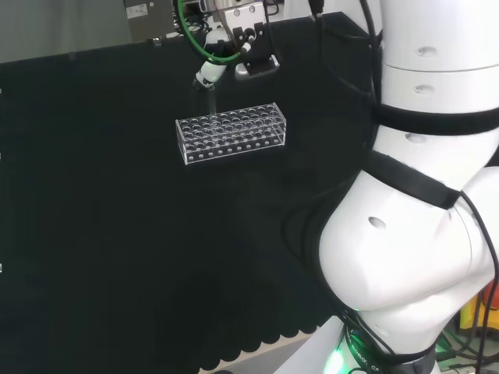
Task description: Pick up the test tube.
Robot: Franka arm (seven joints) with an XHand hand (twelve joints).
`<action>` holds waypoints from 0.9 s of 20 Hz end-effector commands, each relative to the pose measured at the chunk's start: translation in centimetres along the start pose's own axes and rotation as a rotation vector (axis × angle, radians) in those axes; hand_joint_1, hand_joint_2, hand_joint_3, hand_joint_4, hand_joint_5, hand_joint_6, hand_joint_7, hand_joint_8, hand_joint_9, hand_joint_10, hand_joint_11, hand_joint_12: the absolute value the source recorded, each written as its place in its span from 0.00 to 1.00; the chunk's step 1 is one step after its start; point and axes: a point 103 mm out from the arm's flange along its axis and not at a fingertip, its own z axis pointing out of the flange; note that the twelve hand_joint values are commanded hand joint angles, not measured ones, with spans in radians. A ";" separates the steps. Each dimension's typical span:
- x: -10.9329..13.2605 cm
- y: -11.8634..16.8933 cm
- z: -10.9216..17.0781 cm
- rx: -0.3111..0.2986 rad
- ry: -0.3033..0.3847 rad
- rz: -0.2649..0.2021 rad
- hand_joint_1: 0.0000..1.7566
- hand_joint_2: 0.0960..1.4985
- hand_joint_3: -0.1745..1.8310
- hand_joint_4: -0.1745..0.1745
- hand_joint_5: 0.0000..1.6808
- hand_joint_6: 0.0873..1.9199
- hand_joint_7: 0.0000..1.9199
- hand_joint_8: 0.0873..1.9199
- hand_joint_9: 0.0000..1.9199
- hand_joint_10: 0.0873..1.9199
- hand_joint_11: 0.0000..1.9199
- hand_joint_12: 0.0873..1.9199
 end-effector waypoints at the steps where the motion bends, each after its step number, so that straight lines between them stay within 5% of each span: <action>1: -0.5 2.6 1.3 0.040 -0.075 0.017 0.32 0.62 0.22 0.17 0.21 0.00 0.27 0.43 0.22 0.43 0.04 0.82; 18: -0.8 5.7 4.0 0.098 -0.023 0.042 0.40 0.56 0.28 0.11 0.30 0.04 0.46 0.38 0.35 0.37 0.09 0.79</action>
